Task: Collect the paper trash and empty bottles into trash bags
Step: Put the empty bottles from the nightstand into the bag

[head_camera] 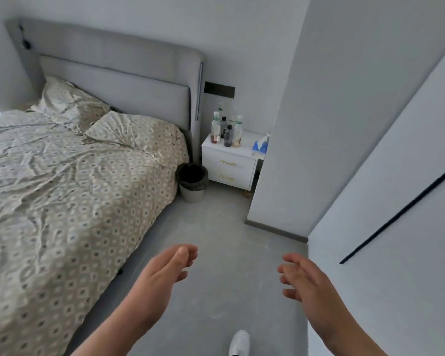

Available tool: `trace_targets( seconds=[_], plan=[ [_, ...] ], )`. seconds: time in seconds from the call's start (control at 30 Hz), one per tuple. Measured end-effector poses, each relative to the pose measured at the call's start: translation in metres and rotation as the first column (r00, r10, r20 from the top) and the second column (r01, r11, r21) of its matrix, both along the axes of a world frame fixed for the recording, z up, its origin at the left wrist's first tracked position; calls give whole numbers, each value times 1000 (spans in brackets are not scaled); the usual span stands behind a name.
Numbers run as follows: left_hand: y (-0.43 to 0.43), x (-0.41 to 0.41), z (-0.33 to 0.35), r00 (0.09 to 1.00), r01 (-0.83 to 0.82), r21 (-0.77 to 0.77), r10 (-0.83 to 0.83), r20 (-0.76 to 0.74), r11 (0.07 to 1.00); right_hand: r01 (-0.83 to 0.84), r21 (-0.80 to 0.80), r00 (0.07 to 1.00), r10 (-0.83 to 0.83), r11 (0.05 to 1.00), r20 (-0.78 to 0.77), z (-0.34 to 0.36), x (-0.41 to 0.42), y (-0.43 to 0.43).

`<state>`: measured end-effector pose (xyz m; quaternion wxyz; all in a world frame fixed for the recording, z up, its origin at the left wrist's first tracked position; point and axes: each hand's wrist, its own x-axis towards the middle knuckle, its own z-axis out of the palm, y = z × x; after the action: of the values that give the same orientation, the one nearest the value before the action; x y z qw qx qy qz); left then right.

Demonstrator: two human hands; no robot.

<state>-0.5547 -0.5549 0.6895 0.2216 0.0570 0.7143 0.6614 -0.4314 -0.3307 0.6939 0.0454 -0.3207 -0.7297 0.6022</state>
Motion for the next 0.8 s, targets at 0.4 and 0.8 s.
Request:
trace_targets(
  seconds=[0.4, 0.8],
  plan=[
    [84, -216, 2, 996, -71, -19, 70, -53, 997, -107, 35, 994, 107, 994, 5, -5, -239, 94],
    [123, -445, 5, 987, -157, 101, 159, -8, 982, -155, 87, 988, 156, 984, -5, 16, -474, 136]
  ],
)
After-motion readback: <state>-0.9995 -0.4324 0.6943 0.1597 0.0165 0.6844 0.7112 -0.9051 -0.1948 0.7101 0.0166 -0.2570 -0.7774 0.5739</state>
